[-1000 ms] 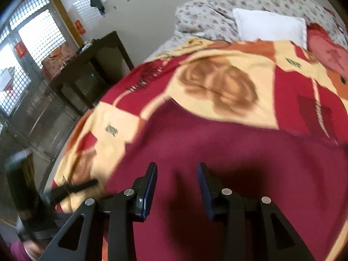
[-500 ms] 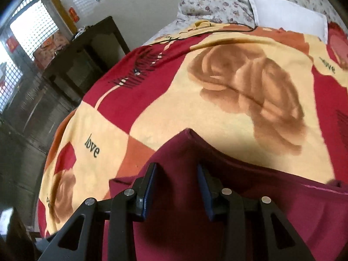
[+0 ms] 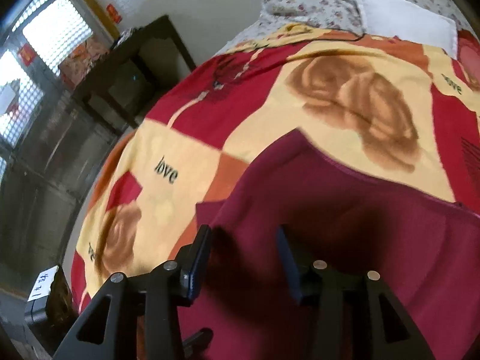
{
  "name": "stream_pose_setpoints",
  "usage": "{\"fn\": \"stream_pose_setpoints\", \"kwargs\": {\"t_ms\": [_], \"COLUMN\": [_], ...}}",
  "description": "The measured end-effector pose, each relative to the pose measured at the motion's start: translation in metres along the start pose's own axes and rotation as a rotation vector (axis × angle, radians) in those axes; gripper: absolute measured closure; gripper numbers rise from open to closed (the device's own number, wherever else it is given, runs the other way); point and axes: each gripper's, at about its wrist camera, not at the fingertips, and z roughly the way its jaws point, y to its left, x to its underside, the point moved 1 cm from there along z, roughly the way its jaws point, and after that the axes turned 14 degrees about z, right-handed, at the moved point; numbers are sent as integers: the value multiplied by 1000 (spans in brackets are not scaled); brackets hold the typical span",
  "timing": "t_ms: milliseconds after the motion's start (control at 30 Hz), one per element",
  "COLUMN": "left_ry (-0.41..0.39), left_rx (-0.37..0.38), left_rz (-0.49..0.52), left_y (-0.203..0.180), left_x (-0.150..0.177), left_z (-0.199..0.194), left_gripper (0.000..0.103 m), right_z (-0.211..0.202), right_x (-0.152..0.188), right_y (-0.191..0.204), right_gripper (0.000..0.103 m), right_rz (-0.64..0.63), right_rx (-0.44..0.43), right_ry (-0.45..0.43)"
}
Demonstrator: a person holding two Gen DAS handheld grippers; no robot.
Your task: Fold small clothes
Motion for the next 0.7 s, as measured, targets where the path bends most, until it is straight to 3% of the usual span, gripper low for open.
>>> {"fn": "stream_pose_setpoints", "kwargs": {"t_ms": [133,200,233,367,467,533,567,600,700], "left_ry": [-5,-9,-11,-26,-25,-17,-12,-7,-5], "left_rx": [13,20,25,43,43,42,41,40,38], "left_rz": [-10,-13,-16,-25,-26,-29,-27,-24,-13], "left_y": [2,2,3,6,6,6,6,5,4], "left_x": [4,5,6,10,10,10,10,7,-4], "left_z": [-1,-3,-3,-5,-5,-6,-7,-5,2], "left_gripper": [27,27,27,27,27,27,27,27,24], "right_z": [14,26,32,56,63,57,52,46,19], "right_x": [-1,-3,-4,-4,-2,1,2,2,-5], "right_y": [17,25,31,47,48,46,42,36,8], "right_gripper": [57,40,38,36,34,43,55,66,81], "right_rz": [-34,-48,-68,-164,-200,-231,-233,-218,-70], "right_rx": [52,86,111,246,277,266,239,187,4], "right_ry": [0,31,45,61,40,-7,-19,-17,-11]}}
